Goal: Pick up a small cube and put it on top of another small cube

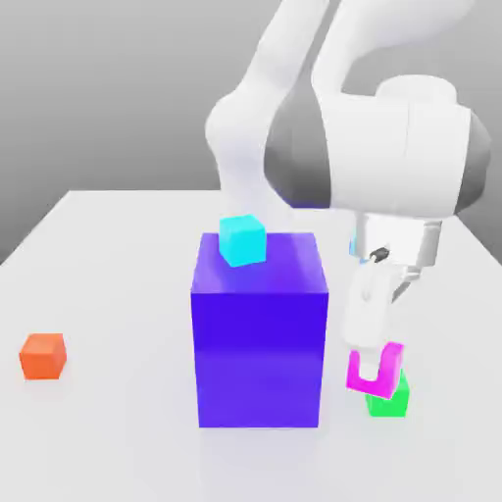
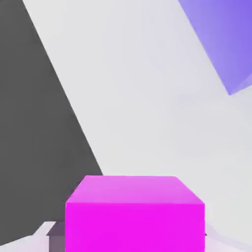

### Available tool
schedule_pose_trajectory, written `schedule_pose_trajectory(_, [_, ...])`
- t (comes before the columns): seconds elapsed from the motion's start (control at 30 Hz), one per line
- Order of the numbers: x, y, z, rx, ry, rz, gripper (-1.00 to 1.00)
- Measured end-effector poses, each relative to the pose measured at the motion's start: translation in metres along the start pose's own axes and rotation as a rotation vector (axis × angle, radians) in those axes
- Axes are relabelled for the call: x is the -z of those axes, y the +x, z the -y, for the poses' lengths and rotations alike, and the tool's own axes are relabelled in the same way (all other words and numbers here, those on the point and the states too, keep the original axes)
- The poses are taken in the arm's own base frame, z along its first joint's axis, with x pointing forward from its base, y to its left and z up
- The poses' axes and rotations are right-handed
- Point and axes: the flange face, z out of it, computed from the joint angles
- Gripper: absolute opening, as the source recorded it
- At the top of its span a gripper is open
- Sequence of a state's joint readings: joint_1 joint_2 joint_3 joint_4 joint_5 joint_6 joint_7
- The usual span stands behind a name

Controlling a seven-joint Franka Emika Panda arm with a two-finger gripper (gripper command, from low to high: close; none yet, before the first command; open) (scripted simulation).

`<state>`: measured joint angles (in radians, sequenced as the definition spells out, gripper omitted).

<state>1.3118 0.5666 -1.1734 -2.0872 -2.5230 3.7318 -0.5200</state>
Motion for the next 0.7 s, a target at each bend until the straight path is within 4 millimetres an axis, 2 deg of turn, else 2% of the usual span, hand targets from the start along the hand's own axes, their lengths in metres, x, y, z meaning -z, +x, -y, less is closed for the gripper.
schedule_pose_trajectory(0.13, [0.0, 0.0, 0.0, 0.0, 0.003, 0.003, -1.0])
schedule_pose_trajectory(0.17, [-0.005, 0.021, -0.022, 0.053, -0.038, -0.064, -1.0])
schedule_pose_trajectory(0.4, [-0.006, 0.021, -0.021, 0.053, -0.034, -0.058, -1.0])
schedule_pose_trajectory(0.43, [-0.017, 0.044, -0.044, 0.109, -0.068, -0.129, -1.0])
schedule_pose_trajectory(0.5, [-0.029, 0.069, -0.067, 0.168, -0.102, -0.201, -1.0])
schedule_pose_trajectory(0.7, [-0.044, 0.084, -0.078, 0.188, -0.132, -0.24, -1.0])
